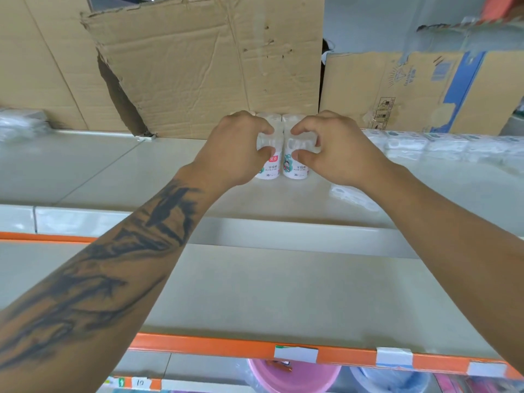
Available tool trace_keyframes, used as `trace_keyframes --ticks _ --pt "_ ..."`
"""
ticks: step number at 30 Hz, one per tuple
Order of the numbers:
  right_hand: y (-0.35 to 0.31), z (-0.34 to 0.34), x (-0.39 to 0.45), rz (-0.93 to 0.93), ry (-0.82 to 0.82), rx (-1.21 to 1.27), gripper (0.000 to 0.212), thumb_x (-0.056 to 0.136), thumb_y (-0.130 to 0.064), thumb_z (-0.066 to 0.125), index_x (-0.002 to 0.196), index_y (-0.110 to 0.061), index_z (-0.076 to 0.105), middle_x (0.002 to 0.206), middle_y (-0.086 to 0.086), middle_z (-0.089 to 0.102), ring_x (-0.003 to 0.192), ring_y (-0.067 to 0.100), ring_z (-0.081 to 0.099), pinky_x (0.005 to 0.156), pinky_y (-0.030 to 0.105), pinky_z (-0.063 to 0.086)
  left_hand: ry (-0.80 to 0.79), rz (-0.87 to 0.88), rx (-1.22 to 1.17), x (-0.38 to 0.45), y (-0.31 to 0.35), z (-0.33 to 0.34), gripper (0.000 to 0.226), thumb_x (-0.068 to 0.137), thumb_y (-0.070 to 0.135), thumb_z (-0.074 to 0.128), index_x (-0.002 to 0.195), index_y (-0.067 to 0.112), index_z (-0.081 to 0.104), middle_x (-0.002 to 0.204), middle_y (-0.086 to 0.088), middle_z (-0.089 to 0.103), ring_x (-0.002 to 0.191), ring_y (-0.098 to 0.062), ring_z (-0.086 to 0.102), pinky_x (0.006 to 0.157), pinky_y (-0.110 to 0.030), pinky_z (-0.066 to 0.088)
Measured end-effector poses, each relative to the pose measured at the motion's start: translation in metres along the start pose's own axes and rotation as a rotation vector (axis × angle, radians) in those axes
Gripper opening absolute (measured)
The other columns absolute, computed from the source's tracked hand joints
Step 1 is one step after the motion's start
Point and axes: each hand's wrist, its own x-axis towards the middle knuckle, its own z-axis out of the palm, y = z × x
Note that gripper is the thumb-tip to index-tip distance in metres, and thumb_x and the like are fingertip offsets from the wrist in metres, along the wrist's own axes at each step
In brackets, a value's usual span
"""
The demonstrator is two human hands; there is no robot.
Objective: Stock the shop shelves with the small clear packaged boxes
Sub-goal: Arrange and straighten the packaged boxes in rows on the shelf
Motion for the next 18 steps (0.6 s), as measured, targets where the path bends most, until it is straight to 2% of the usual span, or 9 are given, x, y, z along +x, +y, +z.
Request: trace_keyframes --ticks 7,11,15,18 --pt "-0.001 0.003 0.005 0.018 -0.005 -0.017 0.042 0.087 -0.030 0.078 0.127 -0.023 0.065 0.122 0.006 0.056 0.093 0.016 0.049 0.089 0.027 0.041 0.038 -0.020 -0.039 0.005 0.003 0.008 0.039 0.095 0.025 0.071 0.132 0.017 0.067 0.134 -0.007 0.065 0.113 -0.029 0.063 0.101 -0.031 0.043" --pt "-0.002 0.004 0.005 0.028 -0.007 -0.023 0.043 0.087 -0.032 0.077 0.127 -0.024 0.064 0.122 0.005 0.055 0.094 0.017 0.050 0.094 0.036 0.047 0.021 -0.022 -0.046 0.005 0.004 0.010 0.040 0.094 0.024 0.071 0.133 0.017 0.066 0.134 -0.009 0.061 0.110 -0.030 0.064 0.100 -0.034 0.046" --pt "-0.004 0.000 -0.001 0.013 -0.019 0.000 0.050 0.088 -0.034 0.076 0.133 -0.026 0.058 0.127 0.004 0.054 0.098 0.018 0.052 0.091 0.031 0.044 -0.009 -0.019 -0.079 0.001 0.007 0.007 0.046 0.092 0.027 0.072 0.136 0.021 0.062 0.137 -0.008 0.059 0.112 -0.029 0.062 0.100 -0.034 0.046" --pt "-0.002 -0.012 -0.015 0.015 -0.009 0.037 0.053 0.087 -0.038 0.075 0.136 -0.028 0.056 0.131 0.003 0.054 0.106 0.019 0.056 0.096 0.031 0.043 0.085 0.019 -0.053 -0.012 0.015 0.000 0.053 0.088 0.033 0.067 0.140 0.025 0.058 0.141 -0.005 0.056 0.119 -0.030 0.061 0.102 -0.043 0.048"
